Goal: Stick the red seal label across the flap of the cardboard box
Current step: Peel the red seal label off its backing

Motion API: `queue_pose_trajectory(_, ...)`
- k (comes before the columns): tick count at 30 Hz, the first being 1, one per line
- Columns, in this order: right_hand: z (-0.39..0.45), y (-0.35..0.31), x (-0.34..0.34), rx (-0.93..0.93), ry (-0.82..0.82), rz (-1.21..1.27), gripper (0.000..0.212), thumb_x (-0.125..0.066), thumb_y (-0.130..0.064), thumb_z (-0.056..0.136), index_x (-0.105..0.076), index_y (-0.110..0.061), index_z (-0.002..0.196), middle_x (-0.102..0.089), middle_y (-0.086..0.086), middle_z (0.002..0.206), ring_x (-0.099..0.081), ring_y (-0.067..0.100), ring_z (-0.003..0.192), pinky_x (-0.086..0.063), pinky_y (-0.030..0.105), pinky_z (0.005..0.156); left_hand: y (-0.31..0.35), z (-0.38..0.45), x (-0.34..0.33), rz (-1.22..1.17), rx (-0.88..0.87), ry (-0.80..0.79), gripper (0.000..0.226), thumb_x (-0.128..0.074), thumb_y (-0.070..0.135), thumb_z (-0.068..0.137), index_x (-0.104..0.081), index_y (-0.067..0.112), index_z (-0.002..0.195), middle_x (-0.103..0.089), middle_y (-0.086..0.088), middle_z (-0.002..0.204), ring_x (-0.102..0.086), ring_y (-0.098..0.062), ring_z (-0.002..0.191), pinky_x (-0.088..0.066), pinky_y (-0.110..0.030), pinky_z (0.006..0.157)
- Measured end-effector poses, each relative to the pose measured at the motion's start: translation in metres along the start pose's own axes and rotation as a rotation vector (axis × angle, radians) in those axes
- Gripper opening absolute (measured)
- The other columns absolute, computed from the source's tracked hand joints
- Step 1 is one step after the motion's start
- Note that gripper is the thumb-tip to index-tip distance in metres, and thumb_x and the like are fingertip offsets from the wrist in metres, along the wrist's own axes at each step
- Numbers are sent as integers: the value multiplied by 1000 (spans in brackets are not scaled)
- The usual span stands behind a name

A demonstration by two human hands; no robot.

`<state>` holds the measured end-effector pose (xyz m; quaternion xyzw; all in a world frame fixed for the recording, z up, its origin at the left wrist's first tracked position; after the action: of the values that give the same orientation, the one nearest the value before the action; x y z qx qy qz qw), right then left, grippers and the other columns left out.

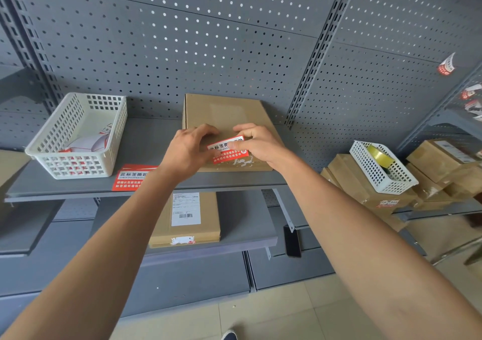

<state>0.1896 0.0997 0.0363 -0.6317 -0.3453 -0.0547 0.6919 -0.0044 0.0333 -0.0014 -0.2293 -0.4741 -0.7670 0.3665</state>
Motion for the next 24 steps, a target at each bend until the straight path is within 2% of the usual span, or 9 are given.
queue_pose_trajectory(4, 1, 1, 0, -3, -6, 17, 34, -81, -17, 82, -72, 1, 110, -55, -11, 136, -64, 10, 97, -49, 16, 70, -4, -6, -2, -17, -14, -12, 50, -76, 30, 85, -59, 22, 132, -68, 1, 125, -58, -25, 114, -35, -29, 99)
queue_pose_trajectory(6, 1, 2, 0, 4, -6, 24, 33, -81, -16, 82, -72, 1, 108, -56, -10, 136, -64, 11, 99, -51, 19, 73, -5, -9, -4, -21, -25, 23, 56, -79, 29, 82, -59, 15, 133, -65, -4, 132, -56, -27, 121, -36, -32, 105)
queue_pose_trajectory(9, 1, 3, 0, 2, -6, 45, 36, -82, -17, 80, -71, -2, 111, -56, -9, 136, -65, 14, 102, -56, 28, 80, -12, -10, -4, 18, -43, 34, 66, -82, 38, 78, -61, 7, 132, -60, -10, 142, -51, -28, 135, -34, -39, 115)
queue_pose_trajectory(14, 1, 3, 1, 4, -12, 50, 38, -82, -16, 81, -70, 0, 113, -56, -8, 136, -66, 15, 105, -57, 24, 77, -14, -10, -5, 32, -36, 19, 66, -78, 45, 79, -63, 8, 131, -58, -9, 144, -48, -26, 139, -32, -40, 117)
queue_pose_trajectory(16, 0, 3, 0, 7, -8, 47, 38, -82, -17, 80, -70, -1, 113, -56, -7, 135, -66, 16, 106, -58, 27, 80, -15, -10, -5, 30, -38, 21, 66, -78, 46, 79, -63, 9, 131, -58, -9, 144, -48, -26, 139, -33, -41, 117)
queue_pose_trajectory(18, 0, 3, 0, 2, -6, 43, 37, -82, -17, 80, -71, -2, 112, -56, -7, 136, -66, 17, 107, -58, 30, 83, -17, -10, -3, 24, -34, 8, 66, -81, 43, 79, -63, 10, 133, -56, -8, 146, -46, -25, 140, -32, -40, 118)
queue_pose_trajectory(22, 0, 2, 0, -5, -4, 48, 36, -83, -18, 80, -71, -3, 111, -57, -8, 135, -66, 16, 105, -58, 33, 86, -19, -10, 1, 24, -41, -38, 72, -86, 37, 75, -60, 12, 138, -51, -5, 152, -41, -21, 144, -24, -27, 117)
queue_pose_trajectory(24, -1, 2, 1, -7, -4, 49, 34, -82, -17, 81, -72, -3, 110, -57, -9, 135, -65, 16, 106, -58, 36, 89, -19, -10, 1, 29, -43, -36, 73, -86, 36, 75, -59, 13, 138, -50, -4, 152, -40, -20, 145, -25, -29, 118)
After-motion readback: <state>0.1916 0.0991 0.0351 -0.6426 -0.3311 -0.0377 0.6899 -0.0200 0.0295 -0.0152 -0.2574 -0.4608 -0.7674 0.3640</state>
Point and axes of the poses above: each hand's wrist, its own z-axis towards the middle knuckle, its own x-axis out of the back of the hand, y = z × x, the point moved 1 cm from there along z, towards the middle knuckle
